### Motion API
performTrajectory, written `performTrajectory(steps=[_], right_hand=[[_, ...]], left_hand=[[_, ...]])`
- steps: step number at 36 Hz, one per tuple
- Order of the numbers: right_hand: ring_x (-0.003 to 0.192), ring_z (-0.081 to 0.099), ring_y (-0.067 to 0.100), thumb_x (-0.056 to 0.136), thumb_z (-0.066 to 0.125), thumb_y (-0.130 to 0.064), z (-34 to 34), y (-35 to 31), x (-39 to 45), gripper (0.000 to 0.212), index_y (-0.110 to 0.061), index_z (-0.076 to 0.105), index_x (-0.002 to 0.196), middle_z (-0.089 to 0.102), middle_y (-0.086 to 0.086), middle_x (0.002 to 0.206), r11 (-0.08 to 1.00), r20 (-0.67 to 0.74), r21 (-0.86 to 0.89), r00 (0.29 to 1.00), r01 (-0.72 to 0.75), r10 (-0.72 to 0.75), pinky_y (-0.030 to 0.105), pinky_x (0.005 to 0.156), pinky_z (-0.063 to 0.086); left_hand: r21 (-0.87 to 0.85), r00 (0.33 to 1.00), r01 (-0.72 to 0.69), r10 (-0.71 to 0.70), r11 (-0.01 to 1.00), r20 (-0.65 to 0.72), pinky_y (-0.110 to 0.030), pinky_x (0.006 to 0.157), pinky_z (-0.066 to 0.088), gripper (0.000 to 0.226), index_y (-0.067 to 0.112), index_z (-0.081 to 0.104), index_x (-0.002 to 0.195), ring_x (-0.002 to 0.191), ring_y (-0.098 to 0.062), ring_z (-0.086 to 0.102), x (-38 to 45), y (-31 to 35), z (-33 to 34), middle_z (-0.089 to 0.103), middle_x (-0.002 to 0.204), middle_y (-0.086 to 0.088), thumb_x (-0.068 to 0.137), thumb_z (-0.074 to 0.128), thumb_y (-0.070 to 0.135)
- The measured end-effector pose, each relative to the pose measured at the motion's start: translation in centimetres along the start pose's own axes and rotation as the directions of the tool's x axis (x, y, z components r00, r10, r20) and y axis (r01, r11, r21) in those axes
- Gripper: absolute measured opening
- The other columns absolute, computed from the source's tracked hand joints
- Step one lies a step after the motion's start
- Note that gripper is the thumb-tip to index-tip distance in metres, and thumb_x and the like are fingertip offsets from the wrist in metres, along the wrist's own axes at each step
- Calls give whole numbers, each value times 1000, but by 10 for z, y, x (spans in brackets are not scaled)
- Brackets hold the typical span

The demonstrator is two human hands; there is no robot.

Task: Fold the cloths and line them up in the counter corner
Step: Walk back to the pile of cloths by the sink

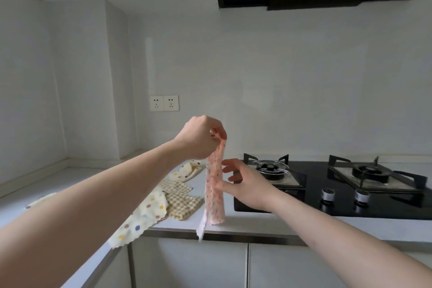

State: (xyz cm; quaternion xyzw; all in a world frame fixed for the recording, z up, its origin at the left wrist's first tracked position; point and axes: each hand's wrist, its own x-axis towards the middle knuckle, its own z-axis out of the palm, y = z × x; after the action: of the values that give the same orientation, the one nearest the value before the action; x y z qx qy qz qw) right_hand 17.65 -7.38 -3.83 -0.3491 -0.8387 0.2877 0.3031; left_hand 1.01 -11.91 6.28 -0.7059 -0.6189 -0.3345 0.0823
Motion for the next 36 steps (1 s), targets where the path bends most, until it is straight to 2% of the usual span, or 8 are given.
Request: performTrajectory(steps=[5,9,15,21,26,30,33,36], right_hand=[[101,64,1,83,68,-58,-22,5,-21,50,-34,59,126,67,-20,115,999,-42,30,999,-10,12,30,88,56],[89,66,2,91,63,-34,-42,4,-33,14,-29,72,100,72,-15,95,999,-133,-35,991,-33,28,24,77,55],[79,63,21,90,60,-28,-66,17,-37,19,-19,67,75,68,-2,78,983,-229,-83,964,-161,138,32,67,44],[71,58,14,88,60,-21,-81,29,-45,8,-22,67,86,69,0,85,970,-214,-128,961,-207,177,26,60,41],[81,64,10,76,68,-22,-78,31,-47,12,-28,64,85,68,-10,87,964,-189,-214,975,-158,118,28,68,52],[83,64,7,76,69,-40,-69,27,-42,11,-31,65,80,68,-15,83,965,-236,-224,968,-139,84,30,72,55],[83,64,4,81,69,-52,-60,22,-38,22,-31,65,80,69,-14,84,978,-256,-149,961,-146,105,31,74,53],[85,66,8,92,63,-39,-53,18,-33,18,-23,69,87,71,-9,87,986,-247,-84,962,-144,119,36,80,57]], left_hand=[[-100,998,31,-26,994,50,-25,81,56,28,33,79,86,89,-9,68,-4,22,0,74,92,14,84,63,10],[-150,994,41,-25,988,104,-25,83,57,26,33,81,90,92,-8,69,-4,36,0,74,95,13,83,66,12],[-140,994,54,-39,989,103,-19,81,48,21,32,80,98,97,-9,67,-4,34,2,74,100,11,86,70,18],[-135,989,124,-111,983,99,-27,90,52,23,32,75,108,98,-13,66,-13,14,3,72,101,10,87,72,22],[-218,992,116,-102,969,76,-21,84,46,17,33,76,105,96,-8,65,-18,15,9,70,99,16,89,72,27],[-292,996,80,-63,953,67,-21,77,47,10,35,78,97,95,-3,64,-16,29,13,71,100,17,91,72,30],[-318,997,60,-44,946,59,-21,74,49,9,34,79,92,91,-6,65,-12,40,16,73,96,15,91,72,30],[-315,998,43,-29,948,48,-19,74,48,10,33,80,92,92,-5,64,-7,45,18,72,96,16,91,71,28]])
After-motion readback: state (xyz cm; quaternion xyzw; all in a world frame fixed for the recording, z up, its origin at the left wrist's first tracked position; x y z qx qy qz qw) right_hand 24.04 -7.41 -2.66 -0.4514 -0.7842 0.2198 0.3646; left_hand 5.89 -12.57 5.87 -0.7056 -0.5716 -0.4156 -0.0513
